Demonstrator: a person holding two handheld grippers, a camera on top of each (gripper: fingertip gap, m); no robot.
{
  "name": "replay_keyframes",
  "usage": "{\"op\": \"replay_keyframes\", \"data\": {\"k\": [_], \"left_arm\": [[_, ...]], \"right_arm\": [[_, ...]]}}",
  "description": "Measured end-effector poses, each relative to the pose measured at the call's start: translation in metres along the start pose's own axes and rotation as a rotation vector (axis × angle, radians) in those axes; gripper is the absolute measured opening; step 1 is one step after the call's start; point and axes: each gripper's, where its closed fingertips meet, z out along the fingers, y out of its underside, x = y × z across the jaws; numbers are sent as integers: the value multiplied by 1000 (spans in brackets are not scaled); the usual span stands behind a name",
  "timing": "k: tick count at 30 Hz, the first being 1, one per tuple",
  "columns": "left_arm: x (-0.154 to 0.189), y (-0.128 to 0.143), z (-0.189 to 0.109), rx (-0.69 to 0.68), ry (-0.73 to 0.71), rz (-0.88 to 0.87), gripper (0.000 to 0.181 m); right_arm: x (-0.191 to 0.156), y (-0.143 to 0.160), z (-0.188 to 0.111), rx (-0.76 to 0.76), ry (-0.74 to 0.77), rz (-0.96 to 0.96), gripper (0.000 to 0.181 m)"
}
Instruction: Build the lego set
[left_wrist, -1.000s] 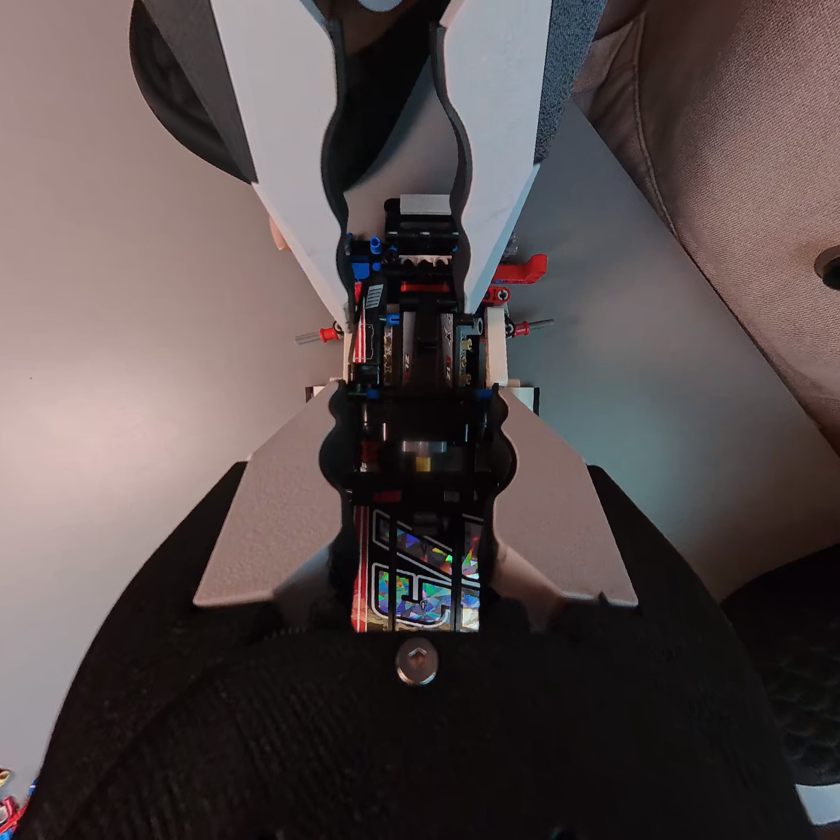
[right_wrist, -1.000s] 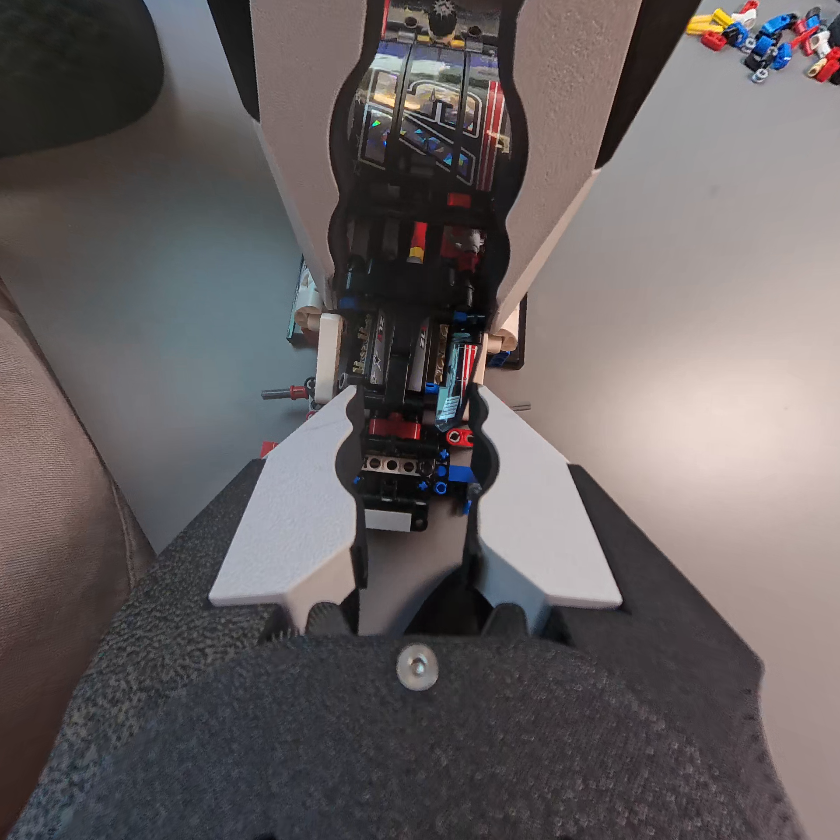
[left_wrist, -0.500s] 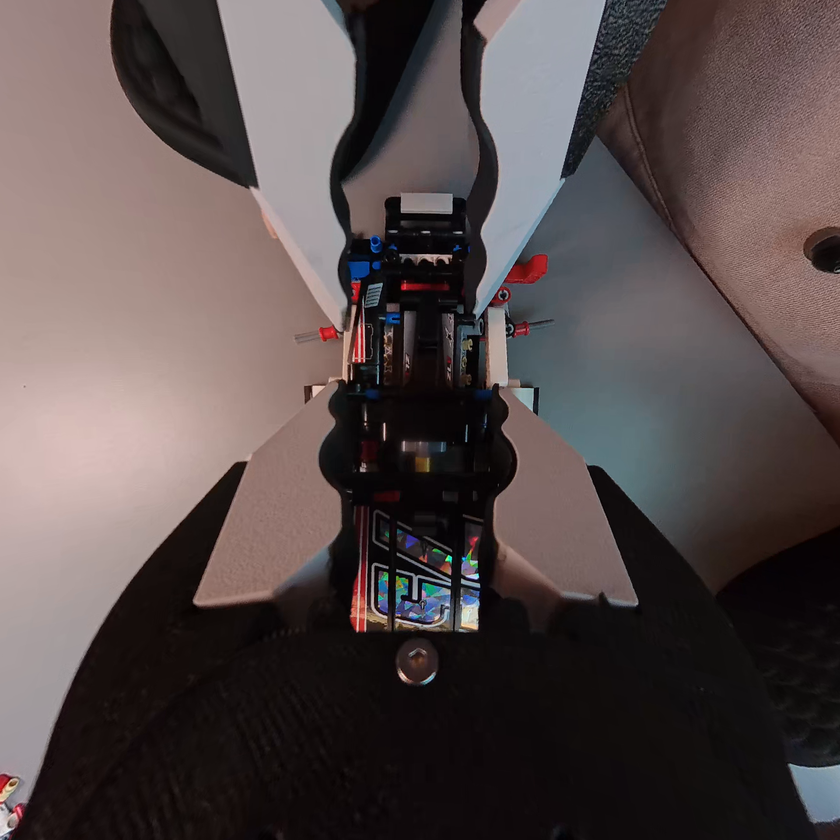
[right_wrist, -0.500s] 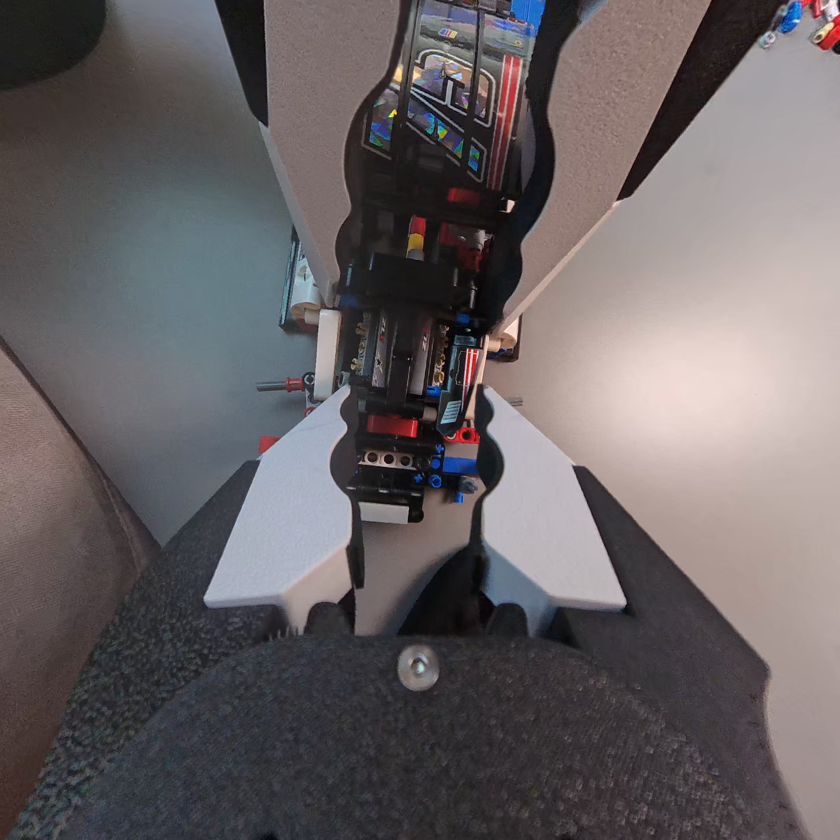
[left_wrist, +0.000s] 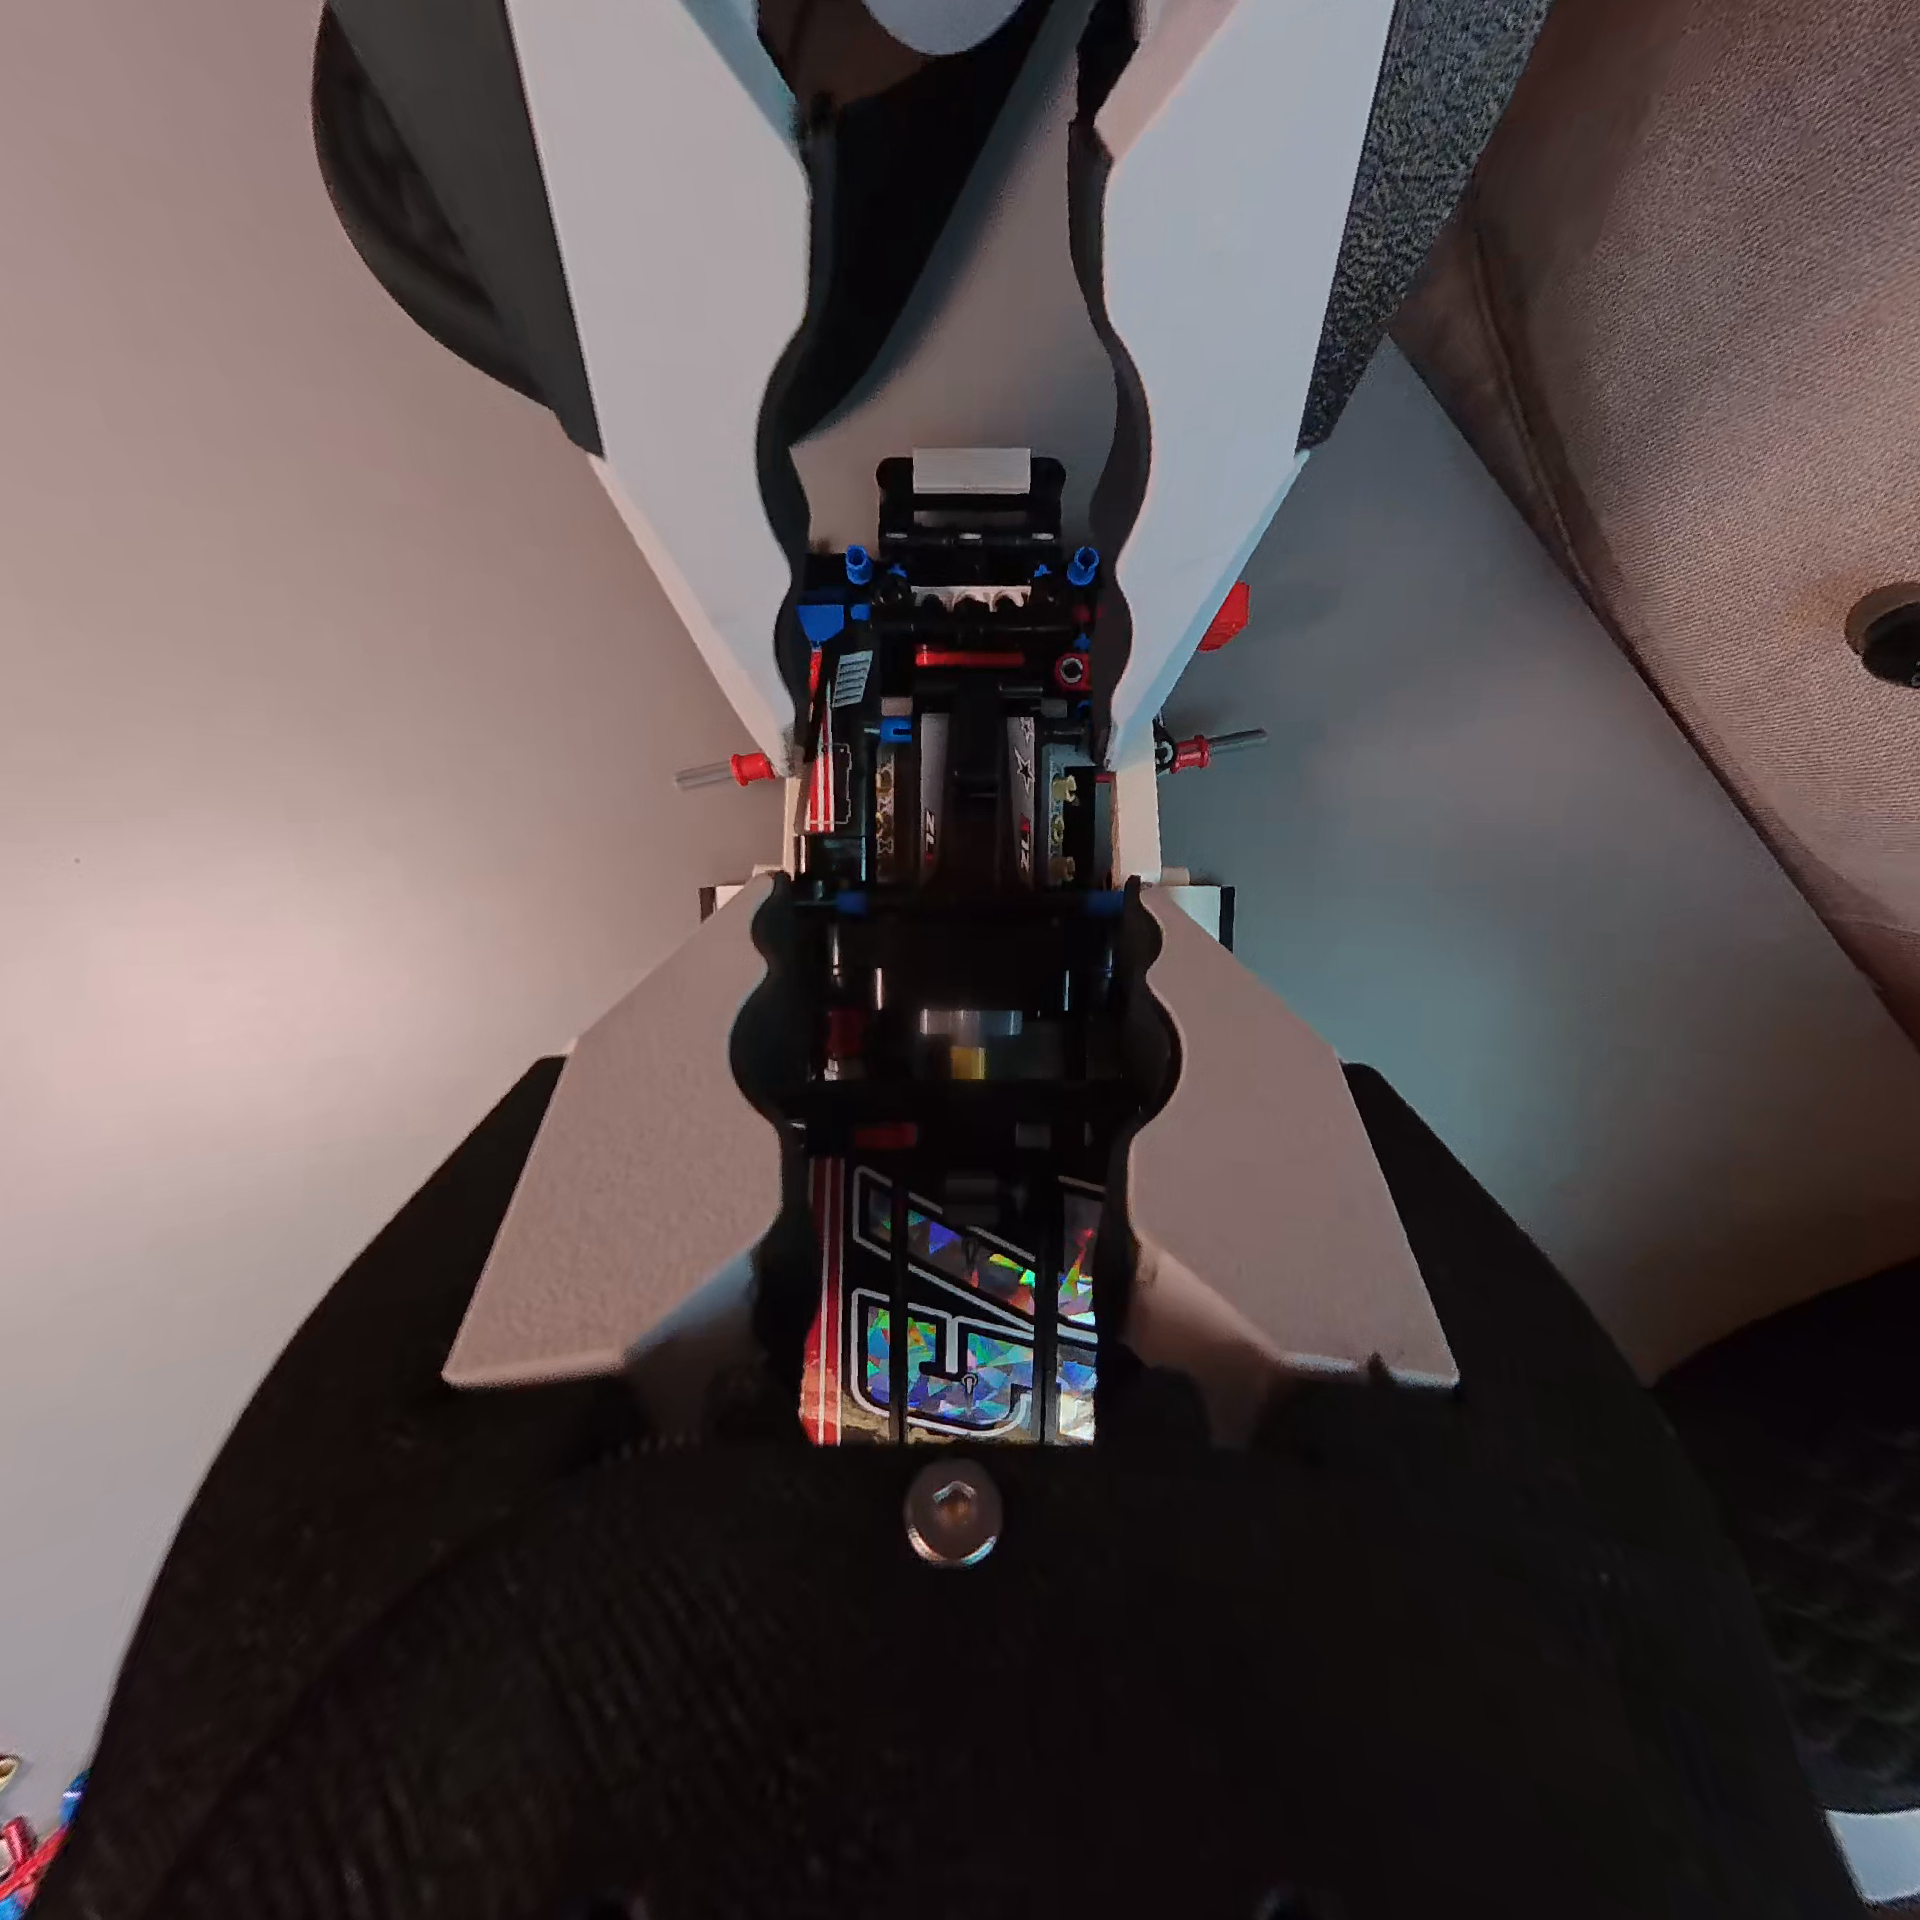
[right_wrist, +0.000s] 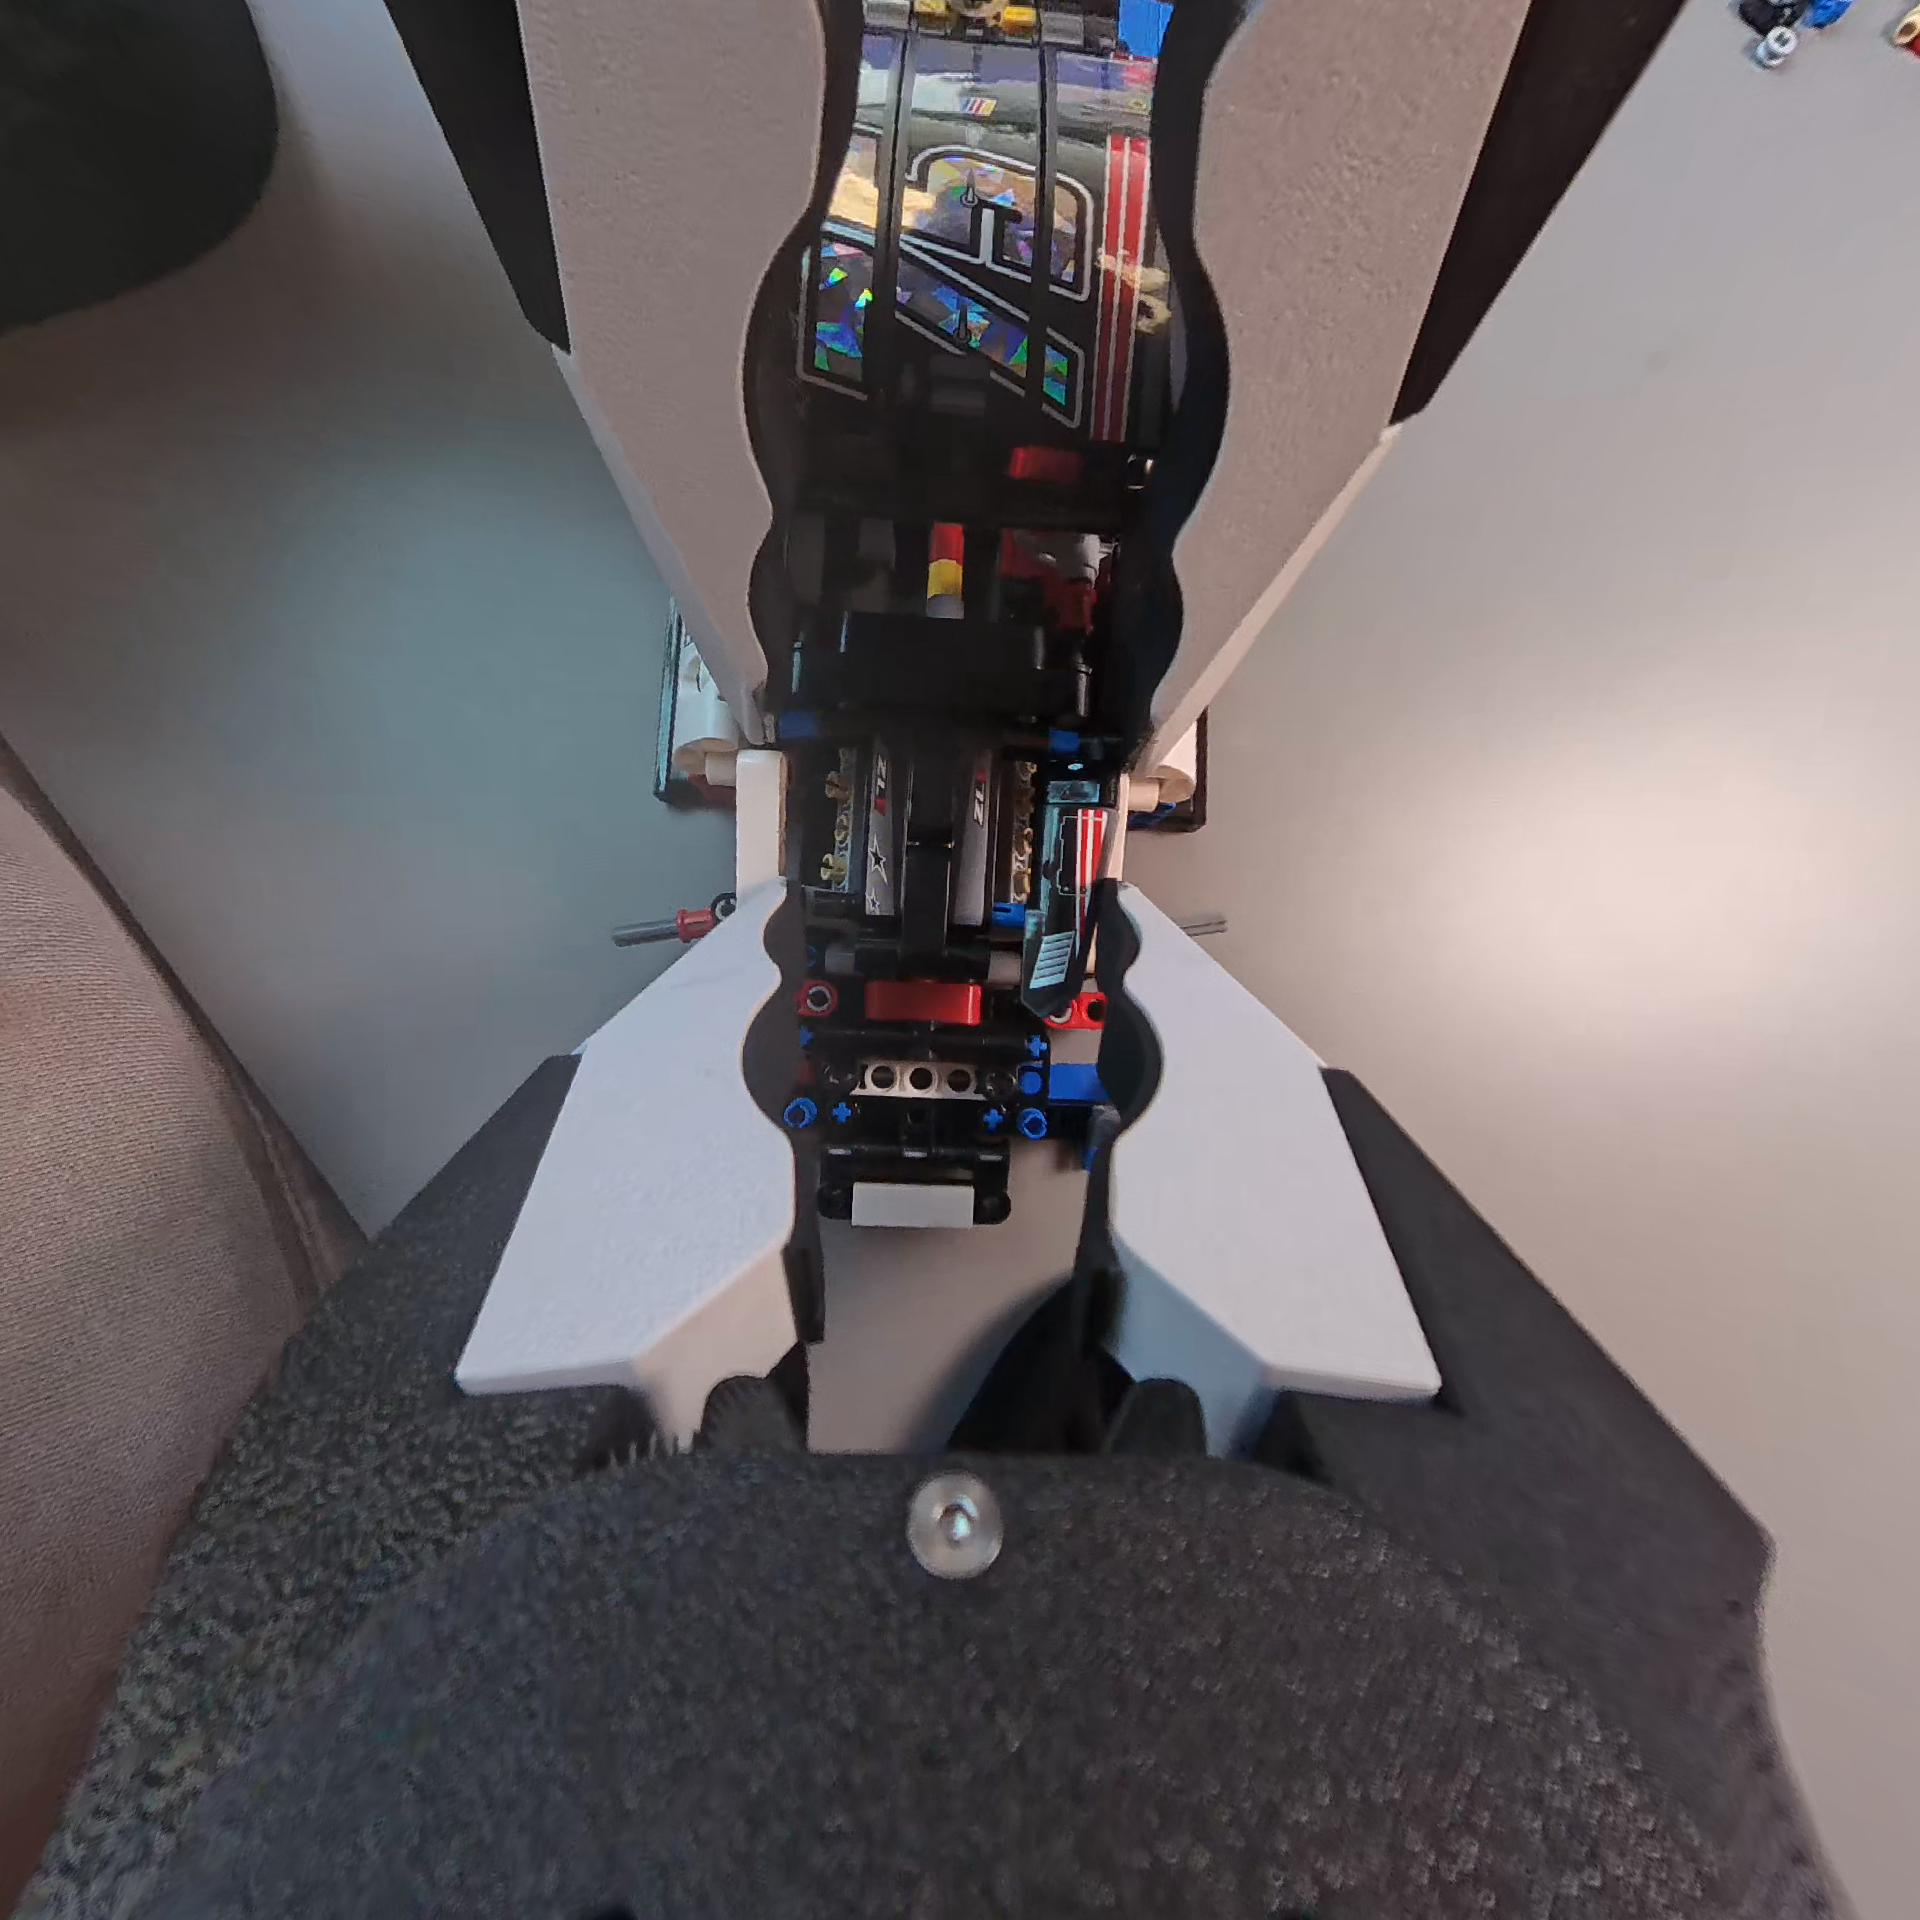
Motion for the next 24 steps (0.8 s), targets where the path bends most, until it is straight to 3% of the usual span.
{"op": "replay_keyframes", "data": {"k": [10, 12, 24], "left_arm": [[-8, 1, -3, 18, -70, -47, 70], [-5, 0, -2, 15, -54, -45, 62], [-4, 2, -1, -51, -19, -47, 62]], "right_arm": [[3, -1, 0, 42, -45, 2, 50], [4, -1, 0, 46, -48, -3, 50], [6, -10, -8, 101, -38, -52, 57]]}}
